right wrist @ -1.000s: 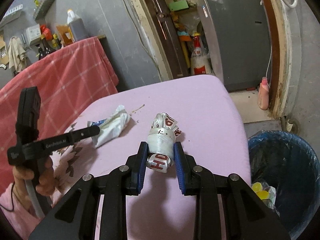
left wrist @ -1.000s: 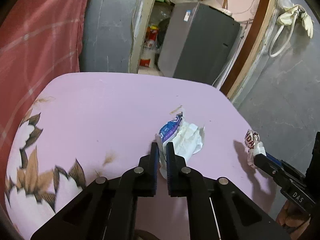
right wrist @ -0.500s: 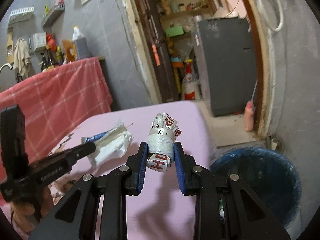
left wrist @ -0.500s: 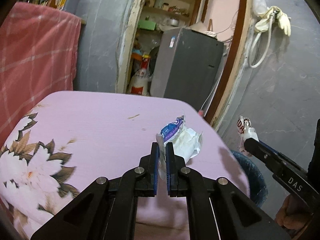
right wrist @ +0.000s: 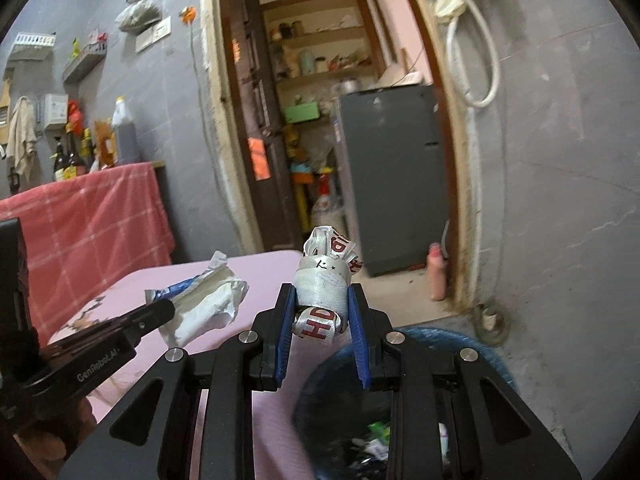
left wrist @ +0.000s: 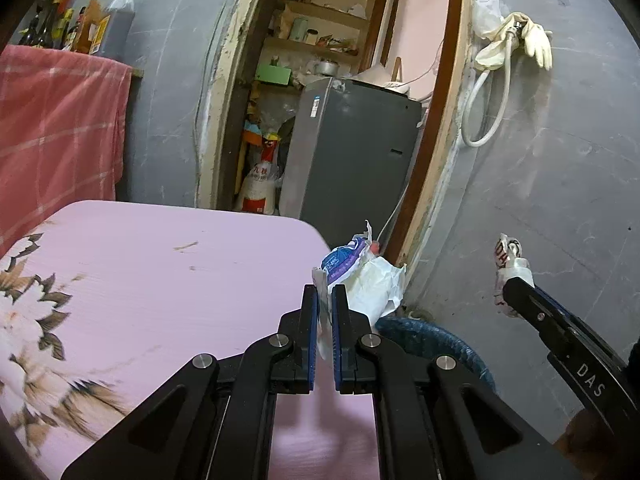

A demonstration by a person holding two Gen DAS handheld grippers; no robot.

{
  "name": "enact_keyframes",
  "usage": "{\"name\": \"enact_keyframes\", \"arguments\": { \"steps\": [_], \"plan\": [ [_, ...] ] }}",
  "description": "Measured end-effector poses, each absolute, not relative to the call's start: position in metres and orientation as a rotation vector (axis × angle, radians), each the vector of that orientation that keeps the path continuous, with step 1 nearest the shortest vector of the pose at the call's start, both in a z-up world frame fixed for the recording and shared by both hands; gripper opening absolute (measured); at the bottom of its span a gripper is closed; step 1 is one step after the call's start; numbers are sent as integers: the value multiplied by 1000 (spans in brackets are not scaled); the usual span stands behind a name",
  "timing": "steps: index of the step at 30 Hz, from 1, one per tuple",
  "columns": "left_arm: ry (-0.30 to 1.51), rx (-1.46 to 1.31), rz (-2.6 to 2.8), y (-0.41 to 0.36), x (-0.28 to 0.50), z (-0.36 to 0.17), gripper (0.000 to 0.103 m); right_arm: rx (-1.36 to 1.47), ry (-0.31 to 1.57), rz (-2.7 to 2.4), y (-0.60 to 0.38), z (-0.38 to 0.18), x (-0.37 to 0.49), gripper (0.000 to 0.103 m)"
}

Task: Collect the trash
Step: 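Carry both items over the blue bin, then open both tools to drop the tissue and can into the bin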

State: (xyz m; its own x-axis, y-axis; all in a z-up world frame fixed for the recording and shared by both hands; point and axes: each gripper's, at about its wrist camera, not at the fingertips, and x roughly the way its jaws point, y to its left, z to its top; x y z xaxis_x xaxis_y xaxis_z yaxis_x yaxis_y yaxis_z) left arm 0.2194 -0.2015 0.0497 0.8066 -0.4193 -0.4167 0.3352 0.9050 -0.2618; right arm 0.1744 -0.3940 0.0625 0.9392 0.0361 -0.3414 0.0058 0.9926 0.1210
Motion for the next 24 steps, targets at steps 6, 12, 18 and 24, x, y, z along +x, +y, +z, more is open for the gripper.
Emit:
{"name": "enact_keyframes", "arguments": {
  "steps": [6, 12, 18, 24],
  "plan": [
    [456, -197, -421, -229, 212, 48, 4, 132, 331, -38, -419, 57, 163, 24],
    [483, -170, -431, -263, 210, 42, 4, 151, 369, -84, -442, 41, 161, 24],
    [545, -109, -450, -292, 214, 30, 4, 190, 423, -116, -466, 27, 159, 24],
    [587, -93, -457, -306, 215, 13, 4, 208, 452, -137, -483, 16, 152, 24]
  ]
}}
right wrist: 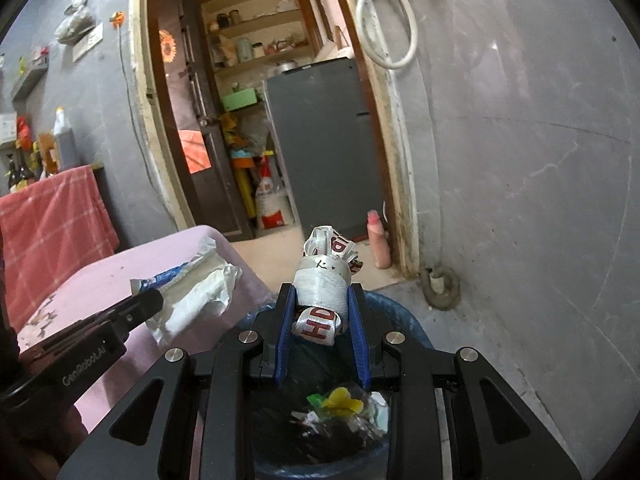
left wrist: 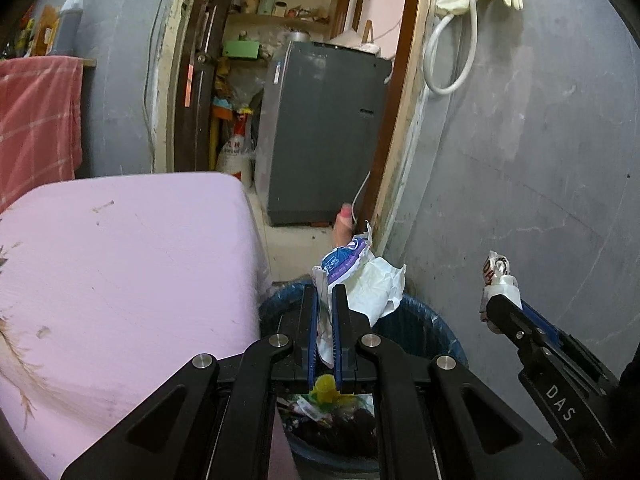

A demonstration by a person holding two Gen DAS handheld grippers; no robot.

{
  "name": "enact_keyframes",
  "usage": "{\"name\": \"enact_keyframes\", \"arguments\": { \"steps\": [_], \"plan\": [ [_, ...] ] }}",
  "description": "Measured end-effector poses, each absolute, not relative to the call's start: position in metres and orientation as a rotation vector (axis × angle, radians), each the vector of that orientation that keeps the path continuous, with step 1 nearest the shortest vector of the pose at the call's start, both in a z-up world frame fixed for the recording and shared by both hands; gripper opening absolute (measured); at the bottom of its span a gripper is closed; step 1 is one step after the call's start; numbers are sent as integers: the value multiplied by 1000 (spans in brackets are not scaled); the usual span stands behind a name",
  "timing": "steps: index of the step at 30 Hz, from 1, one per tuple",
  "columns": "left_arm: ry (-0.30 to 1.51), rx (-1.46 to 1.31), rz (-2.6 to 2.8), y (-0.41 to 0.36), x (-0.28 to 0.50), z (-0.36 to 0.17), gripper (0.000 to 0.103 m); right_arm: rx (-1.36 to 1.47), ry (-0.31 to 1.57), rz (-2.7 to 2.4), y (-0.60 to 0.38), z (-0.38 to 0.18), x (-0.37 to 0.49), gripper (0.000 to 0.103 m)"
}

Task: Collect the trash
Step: 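Open both tools to drop the tissue and can into the bin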

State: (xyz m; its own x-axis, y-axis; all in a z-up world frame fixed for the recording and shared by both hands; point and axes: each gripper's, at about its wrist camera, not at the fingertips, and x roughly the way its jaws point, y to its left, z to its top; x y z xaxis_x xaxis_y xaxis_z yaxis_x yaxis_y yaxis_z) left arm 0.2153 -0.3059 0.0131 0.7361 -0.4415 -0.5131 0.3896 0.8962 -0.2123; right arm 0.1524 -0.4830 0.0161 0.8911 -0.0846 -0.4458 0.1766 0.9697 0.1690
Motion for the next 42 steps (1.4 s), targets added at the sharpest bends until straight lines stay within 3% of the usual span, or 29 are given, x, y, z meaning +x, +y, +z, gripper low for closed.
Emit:
{"name": "enact_keyframes", "arguments": {
  "steps": [20, 28, 31, 37, 40, 42],
  "plan": [
    [727, -81, -486, -316, 227, -19, 8, 256, 559, -124, -500, -10, 162, 27],
    [712, -119, -510, -310, 226, -9, 21, 264, 575, -113, -498, -11, 165, 29],
    [692, -129, -513, -307, 225, -3, 25, 268, 571, -115, -499, -10, 164, 36],
    [639, -150, -493, -295, 223, 12, 41, 254, 547, -123, -496, -2, 160, 39],
    [626, -163, -479, -287, 222, 19, 44, 248, 518, -128, -495, 6, 156, 47],
    [607, -160, -456, -281, 221, 24, 55, 242, 481, -135, -493, 15, 151, 59]
  ]
}}
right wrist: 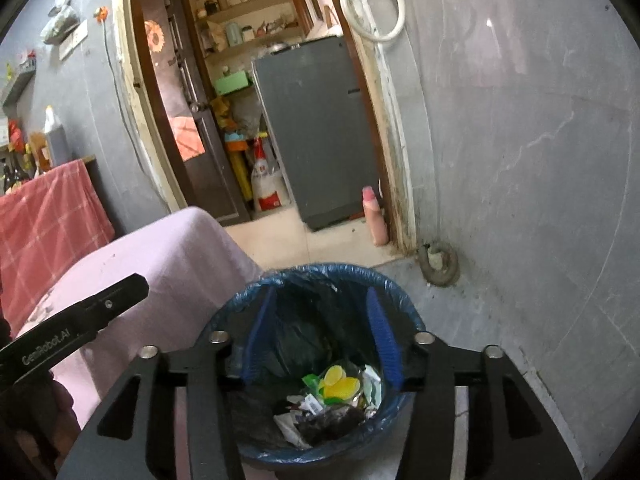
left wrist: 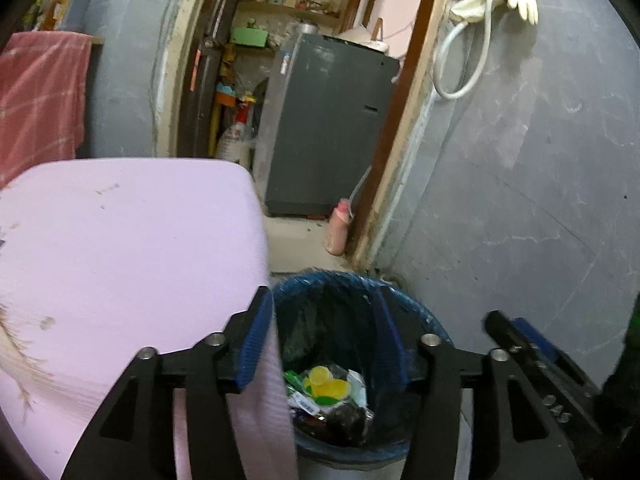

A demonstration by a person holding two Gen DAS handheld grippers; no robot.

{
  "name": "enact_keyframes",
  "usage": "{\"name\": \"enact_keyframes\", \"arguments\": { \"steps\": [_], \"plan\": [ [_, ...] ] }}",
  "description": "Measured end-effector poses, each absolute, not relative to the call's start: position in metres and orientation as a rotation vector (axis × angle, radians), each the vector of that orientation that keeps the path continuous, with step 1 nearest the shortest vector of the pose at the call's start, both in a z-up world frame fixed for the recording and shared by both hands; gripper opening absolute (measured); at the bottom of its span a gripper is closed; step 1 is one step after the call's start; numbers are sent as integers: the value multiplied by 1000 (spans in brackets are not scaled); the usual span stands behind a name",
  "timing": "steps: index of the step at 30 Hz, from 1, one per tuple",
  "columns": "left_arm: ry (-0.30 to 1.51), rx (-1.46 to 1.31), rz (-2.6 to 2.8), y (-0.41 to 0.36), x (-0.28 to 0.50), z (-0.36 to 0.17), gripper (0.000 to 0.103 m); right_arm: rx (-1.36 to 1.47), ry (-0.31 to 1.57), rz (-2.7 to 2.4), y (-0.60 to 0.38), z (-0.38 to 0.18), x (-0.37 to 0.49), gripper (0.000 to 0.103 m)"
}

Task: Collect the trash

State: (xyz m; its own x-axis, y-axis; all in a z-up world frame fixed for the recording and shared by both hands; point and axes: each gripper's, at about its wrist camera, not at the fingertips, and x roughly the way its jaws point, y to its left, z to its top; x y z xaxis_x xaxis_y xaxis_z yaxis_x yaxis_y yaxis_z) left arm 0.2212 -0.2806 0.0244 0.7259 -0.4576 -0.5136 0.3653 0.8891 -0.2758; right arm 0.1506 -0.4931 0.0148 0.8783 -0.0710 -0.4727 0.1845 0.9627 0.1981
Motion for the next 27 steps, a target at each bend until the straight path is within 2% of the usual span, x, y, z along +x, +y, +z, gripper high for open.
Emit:
{"name": "enact_keyframes", "arguments": {
  "steps": [4, 6, 8, 11, 14, 27],
  "plan": [
    [574, -158, -422, -267, 218, 34, 68, 238, 439, -144, -491, 27, 144, 69],
    [560, -157, -412, -259, 216, 37, 84, 232, 417, -145, -488, 32, 140, 78],
    [537, -159, -395, -251, 212, 41, 90, 225, 402, -138, -484, 38, 137, 81],
    [518, -151, -383, -243, 207, 45, 92, 226, 386, -130, -479, 43, 134, 89],
    [492, -135, -368, -236, 201, 50, 98, 218, 370, -115, -472, 47, 129, 103],
    [427, -138, -339, -192, 162, 63, 101, 158, 301, -80, -442, 75, 92, 103]
  ]
}}
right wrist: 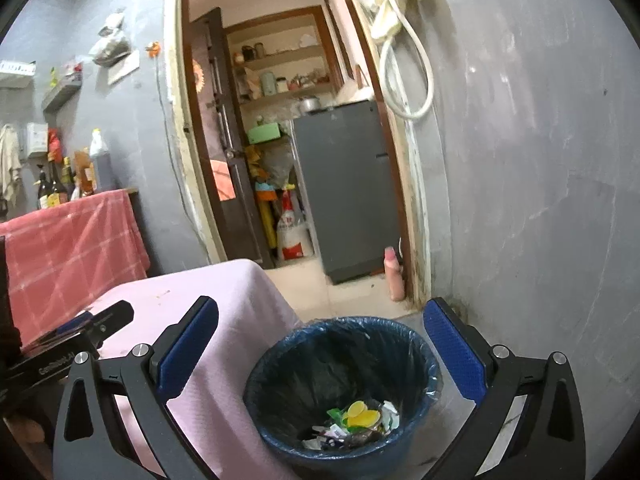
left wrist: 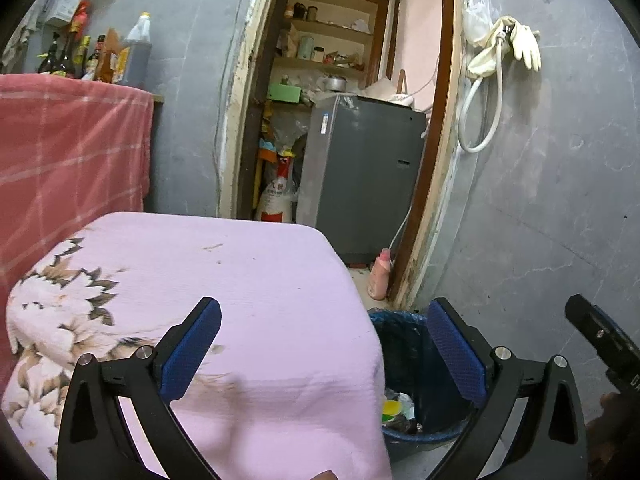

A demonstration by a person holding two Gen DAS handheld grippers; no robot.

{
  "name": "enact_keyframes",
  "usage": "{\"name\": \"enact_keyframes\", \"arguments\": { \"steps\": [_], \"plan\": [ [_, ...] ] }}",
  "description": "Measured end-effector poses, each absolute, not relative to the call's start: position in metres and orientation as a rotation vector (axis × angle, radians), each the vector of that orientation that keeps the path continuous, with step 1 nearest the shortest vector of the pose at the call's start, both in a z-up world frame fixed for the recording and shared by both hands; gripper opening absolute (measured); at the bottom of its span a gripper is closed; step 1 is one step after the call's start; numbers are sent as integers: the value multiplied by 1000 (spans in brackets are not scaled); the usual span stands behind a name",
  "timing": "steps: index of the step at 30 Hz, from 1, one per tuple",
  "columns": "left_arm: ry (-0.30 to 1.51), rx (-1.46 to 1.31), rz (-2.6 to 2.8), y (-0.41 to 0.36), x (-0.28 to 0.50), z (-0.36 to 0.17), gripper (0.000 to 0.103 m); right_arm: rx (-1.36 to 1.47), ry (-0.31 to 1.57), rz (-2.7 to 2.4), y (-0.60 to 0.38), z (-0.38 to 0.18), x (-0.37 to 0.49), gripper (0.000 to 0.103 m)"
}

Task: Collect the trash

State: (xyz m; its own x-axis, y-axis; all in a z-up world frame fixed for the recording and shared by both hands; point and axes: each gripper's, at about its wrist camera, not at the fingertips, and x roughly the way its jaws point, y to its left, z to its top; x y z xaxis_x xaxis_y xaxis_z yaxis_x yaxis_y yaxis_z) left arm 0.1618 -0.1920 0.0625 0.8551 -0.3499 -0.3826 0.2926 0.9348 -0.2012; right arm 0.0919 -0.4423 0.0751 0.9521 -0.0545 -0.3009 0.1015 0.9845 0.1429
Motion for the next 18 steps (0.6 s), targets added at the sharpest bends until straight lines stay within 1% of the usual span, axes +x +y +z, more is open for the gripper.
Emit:
{"name": "enact_keyframes", "arguments": {
  "steps": [18],
  "plan": [
    [329, -116, -340, -130, 82, 87, 101, 113, 228, -99, -392, 95, 18, 103]
  ]
}}
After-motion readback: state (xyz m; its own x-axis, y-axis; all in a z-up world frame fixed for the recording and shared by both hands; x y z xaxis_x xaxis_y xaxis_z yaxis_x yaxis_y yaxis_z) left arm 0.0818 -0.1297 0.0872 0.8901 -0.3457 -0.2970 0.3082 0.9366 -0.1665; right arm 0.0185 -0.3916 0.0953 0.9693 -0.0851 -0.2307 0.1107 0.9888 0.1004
